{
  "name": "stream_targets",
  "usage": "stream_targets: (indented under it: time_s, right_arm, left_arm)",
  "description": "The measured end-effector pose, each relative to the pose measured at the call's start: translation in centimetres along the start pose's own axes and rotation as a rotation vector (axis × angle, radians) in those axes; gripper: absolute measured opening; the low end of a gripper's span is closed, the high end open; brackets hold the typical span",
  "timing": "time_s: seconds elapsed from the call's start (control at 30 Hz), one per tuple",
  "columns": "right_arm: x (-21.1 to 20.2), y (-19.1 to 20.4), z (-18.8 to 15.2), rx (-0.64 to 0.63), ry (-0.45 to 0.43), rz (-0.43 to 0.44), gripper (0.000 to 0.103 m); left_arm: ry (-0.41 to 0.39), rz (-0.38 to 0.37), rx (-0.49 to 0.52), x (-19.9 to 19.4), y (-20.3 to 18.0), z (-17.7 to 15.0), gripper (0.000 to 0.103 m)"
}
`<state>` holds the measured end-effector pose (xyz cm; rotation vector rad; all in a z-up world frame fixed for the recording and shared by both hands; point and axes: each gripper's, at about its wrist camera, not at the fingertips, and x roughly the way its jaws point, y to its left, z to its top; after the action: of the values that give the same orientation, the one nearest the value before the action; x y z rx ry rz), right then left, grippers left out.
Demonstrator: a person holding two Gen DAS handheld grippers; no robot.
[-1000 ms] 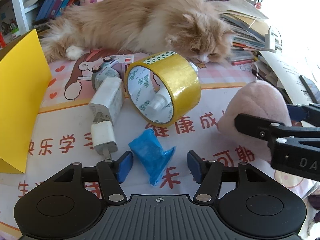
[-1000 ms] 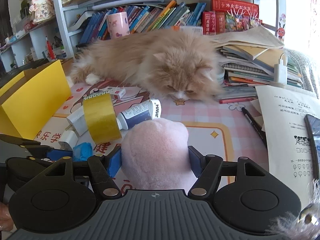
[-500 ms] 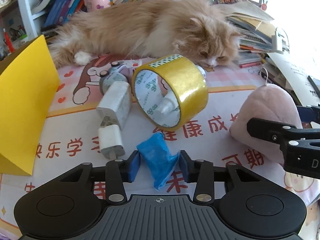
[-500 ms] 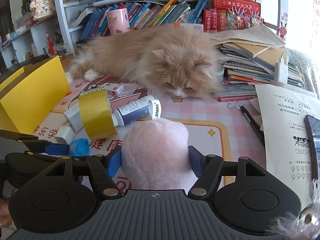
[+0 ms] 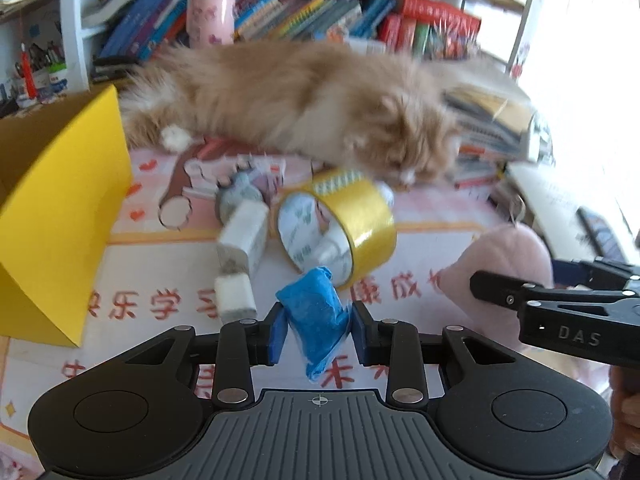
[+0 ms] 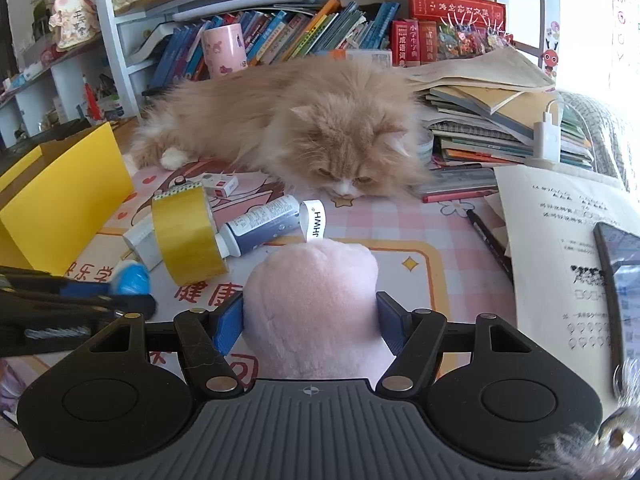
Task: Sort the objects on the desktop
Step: 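Close the left tool on the blue plastic bag and lift it, then carry the plush in the right tool while the left tool carries the bag to the box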
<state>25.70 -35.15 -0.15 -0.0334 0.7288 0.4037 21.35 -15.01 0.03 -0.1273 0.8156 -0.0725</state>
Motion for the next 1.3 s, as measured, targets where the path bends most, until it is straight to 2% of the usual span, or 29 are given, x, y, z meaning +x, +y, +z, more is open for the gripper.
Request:
stream_targets:
  time_s: [0.23, 0.4, 0.87, 1.17, 1.3]
  right_arm:
    - [-2.7, 0.8, 1.9, 0.072, -0.022, 0.016, 0.062]
    - [-4.7, 3.1, 2.2, 0.107, -0.046, 0.024, 0.06]
    - [-5.8, 10.6, 0.3, 0.1, -0.032, 0.014, 0.06]
    - [-5.8, 15.4, -0.6, 0.054, -0.016, 0.051, 0.06]
    - [-5.4, 18.2, -1.5, 0.039, 0.013, 0.075, 0.06]
  left_arm:
    - [-0.086, -0.041, -0.063, -3.7, 2.2, 1.1, 0.031]
    - [-0.121, -0.07, -0.067, -6.2, 3.6, 1.3, 0.031]
    - [-0.12, -0.102, -0.089, -9.4, 8.7, -1.3, 0.03]
    - [-0.124, -0.094, -0.082, -11.7, 11.9, -3.8, 0.03]
    - [-0.123, -0.076, -0.127, -13.2, 14.7, -5.4, 0.029]
